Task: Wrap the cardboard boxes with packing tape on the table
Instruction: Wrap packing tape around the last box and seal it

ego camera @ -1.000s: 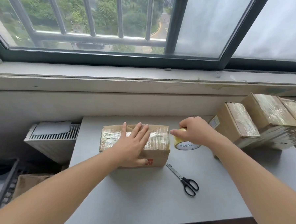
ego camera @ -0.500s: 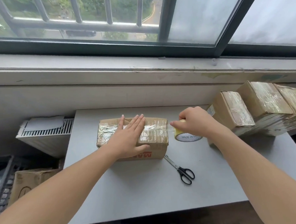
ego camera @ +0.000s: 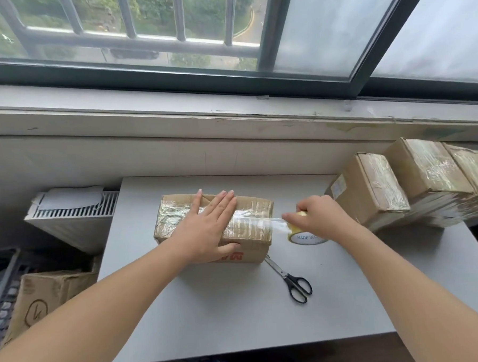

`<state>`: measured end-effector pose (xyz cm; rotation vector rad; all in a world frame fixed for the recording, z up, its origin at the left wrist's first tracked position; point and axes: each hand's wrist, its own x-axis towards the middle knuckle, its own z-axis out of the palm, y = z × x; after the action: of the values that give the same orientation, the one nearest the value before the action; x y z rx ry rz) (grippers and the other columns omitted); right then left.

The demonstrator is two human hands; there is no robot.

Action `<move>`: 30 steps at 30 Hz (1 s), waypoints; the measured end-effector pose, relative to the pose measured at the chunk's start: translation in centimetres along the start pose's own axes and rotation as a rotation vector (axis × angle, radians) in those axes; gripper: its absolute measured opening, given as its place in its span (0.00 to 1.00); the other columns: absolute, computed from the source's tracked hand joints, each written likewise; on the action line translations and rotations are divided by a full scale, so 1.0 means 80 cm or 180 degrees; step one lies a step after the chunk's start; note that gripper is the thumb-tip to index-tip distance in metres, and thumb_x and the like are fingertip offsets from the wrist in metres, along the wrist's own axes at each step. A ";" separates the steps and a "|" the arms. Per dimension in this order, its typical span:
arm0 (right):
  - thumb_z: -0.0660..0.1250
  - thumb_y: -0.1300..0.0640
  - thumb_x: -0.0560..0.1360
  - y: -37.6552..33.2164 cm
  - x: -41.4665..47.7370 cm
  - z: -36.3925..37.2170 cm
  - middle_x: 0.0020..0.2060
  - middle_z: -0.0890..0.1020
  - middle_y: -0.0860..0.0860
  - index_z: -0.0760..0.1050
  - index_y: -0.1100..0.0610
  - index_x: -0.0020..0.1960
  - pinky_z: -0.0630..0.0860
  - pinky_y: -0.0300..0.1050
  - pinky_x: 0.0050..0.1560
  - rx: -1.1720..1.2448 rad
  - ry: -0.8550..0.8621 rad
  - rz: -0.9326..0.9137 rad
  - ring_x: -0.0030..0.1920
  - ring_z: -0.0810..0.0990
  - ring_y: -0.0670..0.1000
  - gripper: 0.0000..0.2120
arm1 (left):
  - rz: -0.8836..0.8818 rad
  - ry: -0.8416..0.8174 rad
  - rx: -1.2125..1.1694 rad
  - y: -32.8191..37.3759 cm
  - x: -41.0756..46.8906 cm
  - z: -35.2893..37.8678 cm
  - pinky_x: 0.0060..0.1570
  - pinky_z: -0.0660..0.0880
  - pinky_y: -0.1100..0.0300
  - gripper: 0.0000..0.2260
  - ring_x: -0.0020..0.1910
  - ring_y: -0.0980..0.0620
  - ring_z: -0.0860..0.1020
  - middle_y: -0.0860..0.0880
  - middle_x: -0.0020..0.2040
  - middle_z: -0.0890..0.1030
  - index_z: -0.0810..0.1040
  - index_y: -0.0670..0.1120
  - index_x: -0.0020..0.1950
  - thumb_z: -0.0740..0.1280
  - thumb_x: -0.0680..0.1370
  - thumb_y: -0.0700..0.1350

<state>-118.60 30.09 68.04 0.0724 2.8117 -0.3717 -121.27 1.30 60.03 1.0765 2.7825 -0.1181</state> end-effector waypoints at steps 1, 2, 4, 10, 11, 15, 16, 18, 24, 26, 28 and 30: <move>0.68 0.38 0.77 0.005 -0.001 0.010 0.25 0.70 0.51 0.68 0.56 0.30 0.64 0.48 0.33 0.0092 0.0000 0.0047 0.32 0.72 0.54 0.26 | 0.0022 -0.0021 0.0027 0.000 0.001 -0.001 0.77 0.34 0.34 0.45 0.81 0.50 0.32 0.48 0.82 0.31 0.30 0.45 0.81 0.44 0.79 0.74; 0.68 0.39 0.77 0.009 -0.002 0.018 0.26 0.70 0.52 0.67 0.55 0.30 0.63 0.48 0.33 0.0168 0.0003 0.0078 0.32 0.72 0.53 0.26 | 0.0033 -0.0042 0.0037 -0.001 0.003 -0.001 0.77 0.34 0.34 0.45 0.81 0.49 0.32 0.47 0.82 0.32 0.30 0.46 0.81 0.43 0.79 0.74; 0.67 0.39 0.77 0.013 -0.002 0.026 0.27 0.71 0.51 0.68 0.55 0.30 0.64 0.48 0.34 0.0281 -0.0004 0.0109 0.32 0.73 0.53 0.26 | 0.0063 -0.0070 0.0023 -0.003 0.007 -0.002 0.76 0.33 0.33 0.44 0.81 0.48 0.32 0.46 0.82 0.32 0.30 0.49 0.82 0.44 0.79 0.74; 0.67 0.40 0.78 0.017 -0.003 0.033 0.27 0.71 0.52 0.69 0.57 0.32 0.61 0.49 0.33 0.0431 0.0069 0.0065 0.33 0.72 0.54 0.25 | 0.0142 -0.0109 -0.0065 -0.005 0.009 -0.004 0.74 0.34 0.29 0.39 0.81 0.46 0.33 0.43 0.83 0.34 0.32 0.64 0.81 0.45 0.77 0.77; 0.67 0.40 0.78 0.018 -0.002 0.034 0.27 0.71 0.52 0.69 0.57 0.32 0.61 0.49 0.32 0.0435 0.0088 0.0070 0.33 0.71 0.54 0.25 | 0.0135 -0.0177 -0.0062 -0.003 0.009 -0.008 0.74 0.34 0.29 0.38 0.81 0.46 0.32 0.43 0.82 0.33 0.31 0.65 0.80 0.45 0.77 0.77; 0.67 0.39 0.78 0.021 0.000 0.041 0.26 0.70 0.51 0.69 0.56 0.32 0.60 0.47 0.31 0.0506 0.0059 0.0143 0.32 0.70 0.53 0.25 | 0.0190 -0.0302 0.0008 0.006 0.007 -0.019 0.71 0.36 0.24 0.38 0.81 0.43 0.31 0.42 0.82 0.31 0.29 0.70 0.77 0.46 0.75 0.79; 0.67 0.38 0.78 0.022 0.001 0.043 0.26 0.70 0.51 0.68 0.56 0.32 0.60 0.47 0.31 0.0516 0.0042 0.0168 0.31 0.70 0.52 0.26 | 0.0203 -0.0322 0.0050 0.009 0.006 -0.020 0.70 0.36 0.23 0.38 0.81 0.41 0.32 0.42 0.82 0.31 0.29 0.71 0.76 0.46 0.75 0.79; 0.67 0.38 0.78 0.026 0.001 0.046 0.26 0.70 0.52 0.69 0.56 0.32 0.61 0.47 0.31 0.0544 0.0017 0.0178 0.31 0.70 0.53 0.26 | 0.0240 -0.0348 0.0110 0.011 0.005 -0.019 0.69 0.37 0.20 0.38 0.81 0.40 0.32 0.44 0.82 0.30 0.29 0.71 0.76 0.45 0.74 0.79; 0.67 0.37 0.77 0.031 0.000 0.048 0.26 0.68 0.50 0.67 0.55 0.32 0.60 0.47 0.31 0.0578 -0.0065 0.0113 0.30 0.69 0.52 0.26 | 0.0746 0.0128 0.0549 0.013 0.003 -0.003 0.65 0.56 0.17 0.36 0.83 0.40 0.51 0.52 0.85 0.48 0.44 0.59 0.84 0.53 0.80 0.68; 0.67 0.37 0.77 0.032 -0.001 0.047 0.26 0.68 0.50 0.67 0.55 0.32 0.60 0.47 0.31 0.0604 -0.0086 0.0134 0.29 0.68 0.51 0.26 | 0.0853 0.0206 0.0661 0.020 -0.001 0.007 0.64 0.57 0.16 0.36 0.82 0.39 0.56 0.51 0.85 0.53 0.47 0.59 0.84 0.60 0.81 0.63; 0.66 0.38 0.78 0.032 -0.001 0.045 0.26 0.68 0.50 0.66 0.55 0.31 0.59 0.47 0.31 0.0640 -0.0059 0.0143 0.30 0.68 0.51 0.26 | 0.0793 0.0153 0.0530 0.019 0.002 0.002 0.62 0.57 0.15 0.38 0.81 0.38 0.57 0.51 0.84 0.54 0.48 0.61 0.84 0.66 0.80 0.60; 0.66 0.38 0.78 0.029 0.000 0.038 0.26 0.69 0.51 0.66 0.55 0.30 0.59 0.47 0.31 0.0676 0.0008 0.0092 0.31 0.70 0.52 0.26 | 0.0784 0.0014 0.0315 0.012 0.007 -0.006 0.64 0.55 0.15 0.37 0.82 0.38 0.54 0.53 0.85 0.50 0.45 0.65 0.83 0.64 0.81 0.61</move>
<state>-117.50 31.49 64.67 0.1592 2.7603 -0.6621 -121.05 2.45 60.39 1.4338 2.6452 -0.2256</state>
